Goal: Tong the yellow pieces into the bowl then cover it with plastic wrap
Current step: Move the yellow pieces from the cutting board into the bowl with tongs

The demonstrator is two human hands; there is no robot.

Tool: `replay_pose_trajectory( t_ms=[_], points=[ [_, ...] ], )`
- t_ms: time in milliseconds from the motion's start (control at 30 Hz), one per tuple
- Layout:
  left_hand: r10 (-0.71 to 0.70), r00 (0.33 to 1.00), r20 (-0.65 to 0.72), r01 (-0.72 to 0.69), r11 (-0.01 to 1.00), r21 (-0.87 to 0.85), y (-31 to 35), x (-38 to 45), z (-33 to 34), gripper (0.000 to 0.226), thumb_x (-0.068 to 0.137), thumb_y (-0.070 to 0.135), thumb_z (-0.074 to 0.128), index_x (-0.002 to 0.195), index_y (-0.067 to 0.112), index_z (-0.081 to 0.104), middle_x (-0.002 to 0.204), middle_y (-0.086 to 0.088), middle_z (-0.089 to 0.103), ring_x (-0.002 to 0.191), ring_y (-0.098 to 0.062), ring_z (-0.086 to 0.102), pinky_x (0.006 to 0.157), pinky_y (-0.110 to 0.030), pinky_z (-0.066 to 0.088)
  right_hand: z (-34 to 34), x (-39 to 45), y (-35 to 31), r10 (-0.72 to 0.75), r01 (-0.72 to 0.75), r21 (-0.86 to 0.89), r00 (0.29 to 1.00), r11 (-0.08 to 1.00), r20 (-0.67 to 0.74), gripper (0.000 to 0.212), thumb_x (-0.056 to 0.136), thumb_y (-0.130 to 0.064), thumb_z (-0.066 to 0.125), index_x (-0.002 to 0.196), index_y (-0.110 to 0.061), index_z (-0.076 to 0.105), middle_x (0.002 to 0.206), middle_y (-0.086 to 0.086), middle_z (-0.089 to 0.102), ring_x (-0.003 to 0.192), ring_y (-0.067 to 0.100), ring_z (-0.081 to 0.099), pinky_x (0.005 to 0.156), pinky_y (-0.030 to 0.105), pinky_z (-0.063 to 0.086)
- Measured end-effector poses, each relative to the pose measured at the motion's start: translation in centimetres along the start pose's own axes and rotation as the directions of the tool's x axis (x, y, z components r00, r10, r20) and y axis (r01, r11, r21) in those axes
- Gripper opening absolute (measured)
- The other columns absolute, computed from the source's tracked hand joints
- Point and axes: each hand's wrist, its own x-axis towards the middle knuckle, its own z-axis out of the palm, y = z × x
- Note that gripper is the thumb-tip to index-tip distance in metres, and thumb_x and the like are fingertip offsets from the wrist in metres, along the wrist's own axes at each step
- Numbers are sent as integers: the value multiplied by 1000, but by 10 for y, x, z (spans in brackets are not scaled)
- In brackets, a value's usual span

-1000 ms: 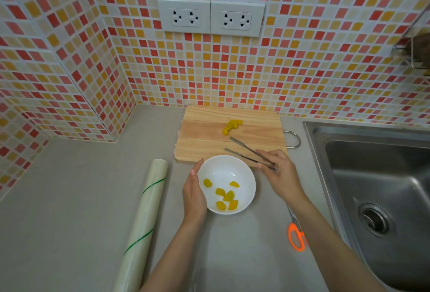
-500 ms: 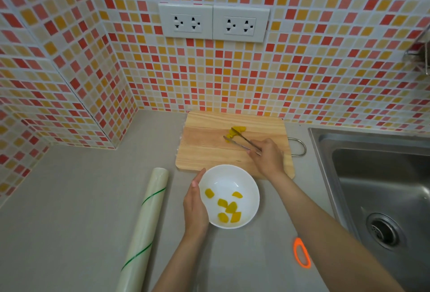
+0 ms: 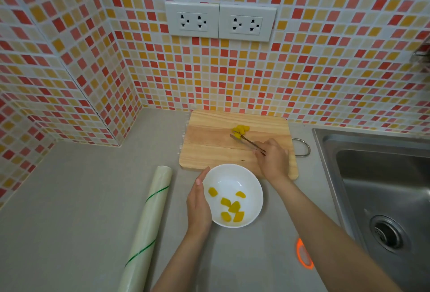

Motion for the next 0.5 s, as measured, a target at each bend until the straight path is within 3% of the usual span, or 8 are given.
replay_pose_trajectory(
  t_ms=[167,367,500],
  points=[
    [15,1000,12,-15,1000,0,0,0,0,38,101,27,27,113,31,62,112,20,62,93,16,59,68,-2,44,-30,-40,5,-120,109,312,993,944,16,27,81,-12,69,108,-10,70,87,10,62,79,25,62,81,47,51],
    [4,999,36,-4,1000,11,0,1,-2,39,101,29,26,120,27,61,113,17,62,95,14,59,70,-3,45,-52,-66,10,-248,182,277,942,943,226,34,77,-17,73,111,-23,69,90,0,58,84,17,59,92,53,43],
    [21,999,30,-22,999,43,1,0,-3,41,101,30,26,123,24,60,118,12,62,107,4,56,77,-5,46,-59,-60,8,-249,181,291,943,939,219,38,75,-22,75,111,-28,68,84,-11,51,68,4,45,89,38,40]
  ],
)
